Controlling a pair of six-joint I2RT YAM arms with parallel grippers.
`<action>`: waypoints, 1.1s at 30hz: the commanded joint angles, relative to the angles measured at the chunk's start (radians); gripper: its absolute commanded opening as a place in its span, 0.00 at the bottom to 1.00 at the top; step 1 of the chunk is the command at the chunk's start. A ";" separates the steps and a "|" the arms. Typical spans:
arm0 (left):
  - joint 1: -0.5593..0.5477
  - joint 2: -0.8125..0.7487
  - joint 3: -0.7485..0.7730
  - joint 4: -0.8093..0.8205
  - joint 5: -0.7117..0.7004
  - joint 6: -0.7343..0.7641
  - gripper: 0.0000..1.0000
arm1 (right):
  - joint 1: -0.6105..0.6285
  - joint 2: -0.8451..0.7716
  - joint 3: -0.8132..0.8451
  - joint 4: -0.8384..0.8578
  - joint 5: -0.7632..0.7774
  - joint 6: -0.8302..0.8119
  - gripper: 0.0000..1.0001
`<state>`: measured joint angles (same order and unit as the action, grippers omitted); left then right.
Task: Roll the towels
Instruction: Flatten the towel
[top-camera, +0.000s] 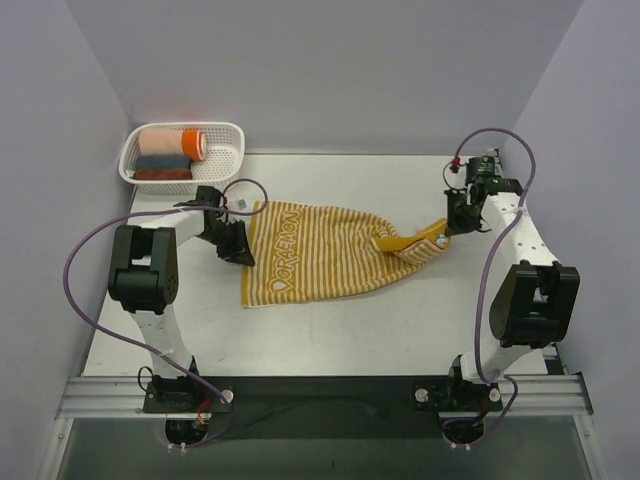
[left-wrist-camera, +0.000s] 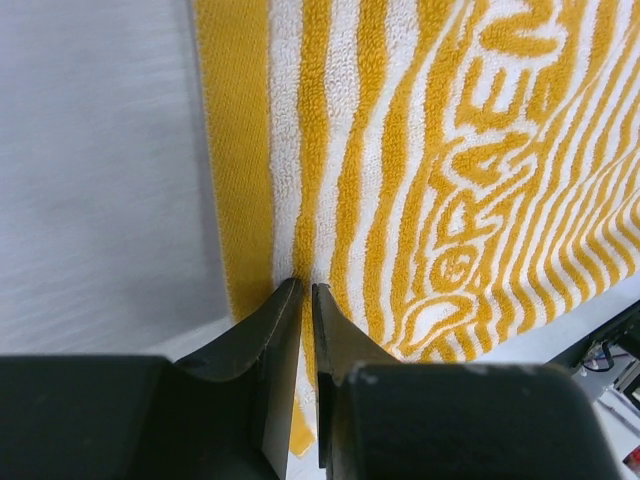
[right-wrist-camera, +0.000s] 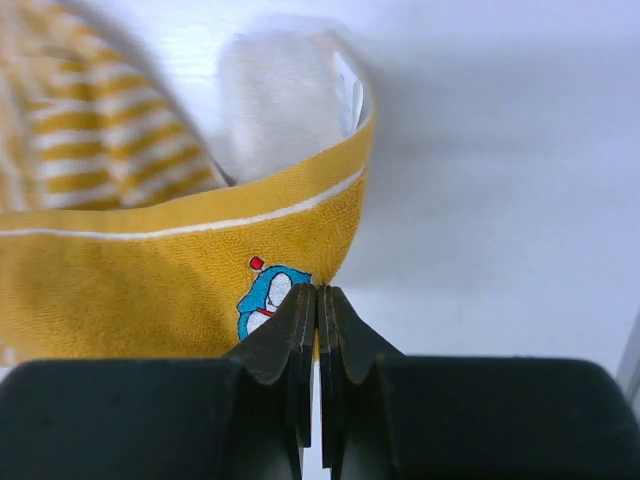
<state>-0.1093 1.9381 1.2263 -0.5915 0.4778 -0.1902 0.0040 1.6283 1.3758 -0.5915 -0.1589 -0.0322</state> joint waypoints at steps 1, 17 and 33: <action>0.065 -0.021 -0.059 -0.027 -0.154 0.077 0.21 | -0.120 0.013 -0.067 -0.042 0.038 -0.049 0.00; 0.263 -0.120 -0.070 -0.232 -0.177 0.290 0.21 | -0.157 0.053 -0.230 -0.394 -0.141 -0.305 0.00; 0.227 -0.205 0.137 -0.331 0.024 0.584 0.75 | -0.072 0.145 0.195 -0.491 -0.323 -0.256 0.57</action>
<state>0.1318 1.7370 1.2720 -0.9268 0.4442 0.3496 -0.1600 1.7149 1.4998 -1.0191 -0.4049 -0.3576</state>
